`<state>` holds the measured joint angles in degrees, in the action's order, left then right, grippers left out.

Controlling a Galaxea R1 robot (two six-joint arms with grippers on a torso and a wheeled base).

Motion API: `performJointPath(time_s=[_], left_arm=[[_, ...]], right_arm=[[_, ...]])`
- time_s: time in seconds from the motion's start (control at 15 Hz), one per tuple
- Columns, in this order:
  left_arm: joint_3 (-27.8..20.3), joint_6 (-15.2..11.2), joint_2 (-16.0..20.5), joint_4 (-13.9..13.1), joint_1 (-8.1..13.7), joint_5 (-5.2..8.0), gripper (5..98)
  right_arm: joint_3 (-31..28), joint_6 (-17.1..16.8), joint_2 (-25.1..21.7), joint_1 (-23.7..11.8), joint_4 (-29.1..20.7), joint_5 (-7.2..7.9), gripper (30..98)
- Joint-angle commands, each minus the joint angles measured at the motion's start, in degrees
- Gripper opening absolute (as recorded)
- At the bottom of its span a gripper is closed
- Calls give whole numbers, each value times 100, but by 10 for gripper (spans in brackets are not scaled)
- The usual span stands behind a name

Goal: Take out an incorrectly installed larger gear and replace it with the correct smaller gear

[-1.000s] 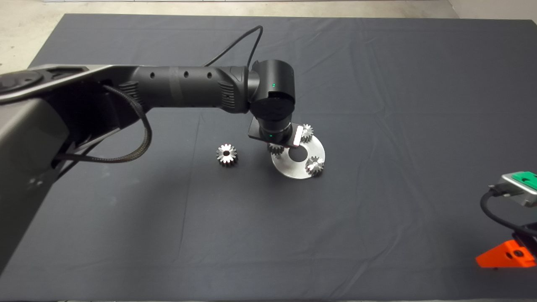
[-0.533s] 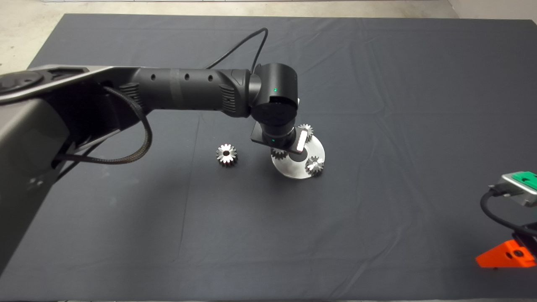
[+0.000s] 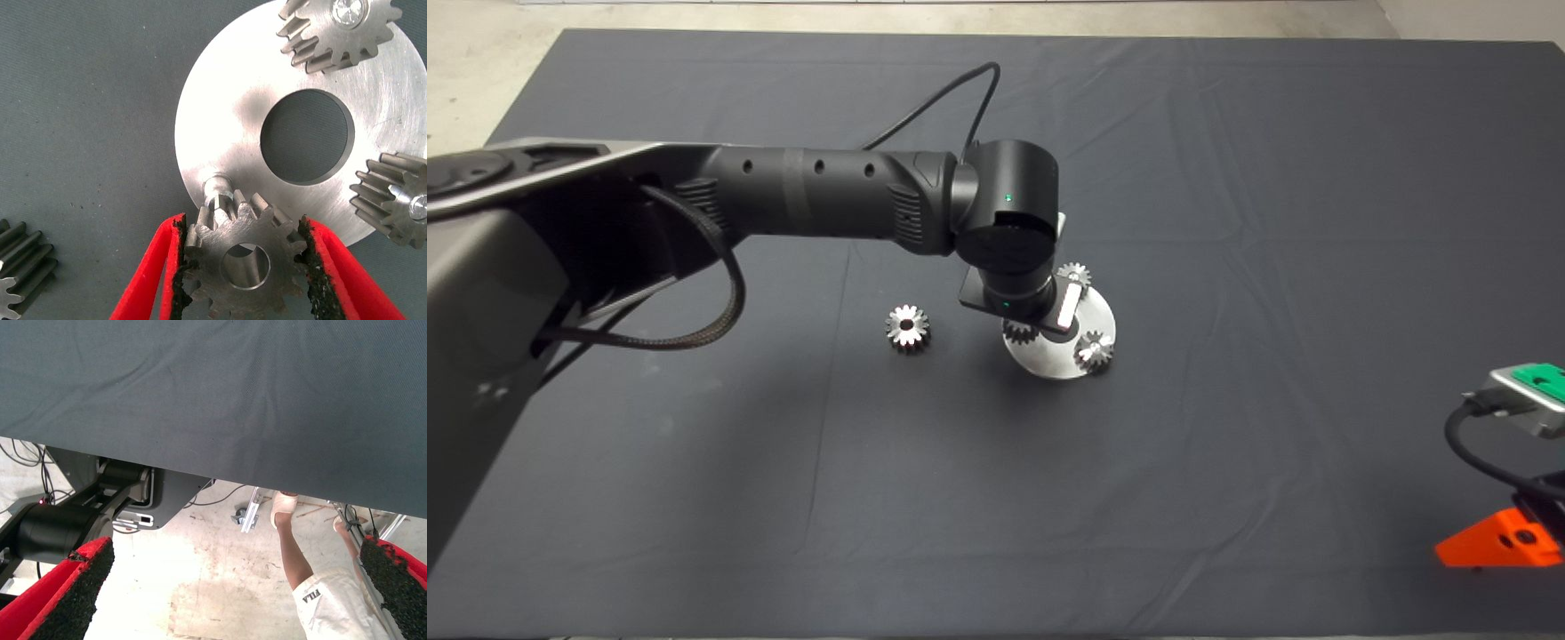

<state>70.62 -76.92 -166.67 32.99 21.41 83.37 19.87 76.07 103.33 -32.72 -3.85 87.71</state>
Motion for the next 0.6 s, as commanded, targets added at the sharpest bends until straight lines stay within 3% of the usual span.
performJointPath(time_s=[0.0, 0.2, 0.4, 0.53], left_arm=[[-15, 46, 41, 60, 83, -5, 367], [47, 37, 51, 78, 83, -5, 355], [-6, 28, 16, 348, 83, 12, 337], [-6, 11, 15, 366, 83, 21, 337]], right_arm=[[-29, -22, -9, -68, -177, 36, 977], [-29, -22, -27, -75, -186, 36, 977], [-29, -22, -27, -68, -186, 36, 977], [-29, -22, -27, -71, -186, 36, 977]])
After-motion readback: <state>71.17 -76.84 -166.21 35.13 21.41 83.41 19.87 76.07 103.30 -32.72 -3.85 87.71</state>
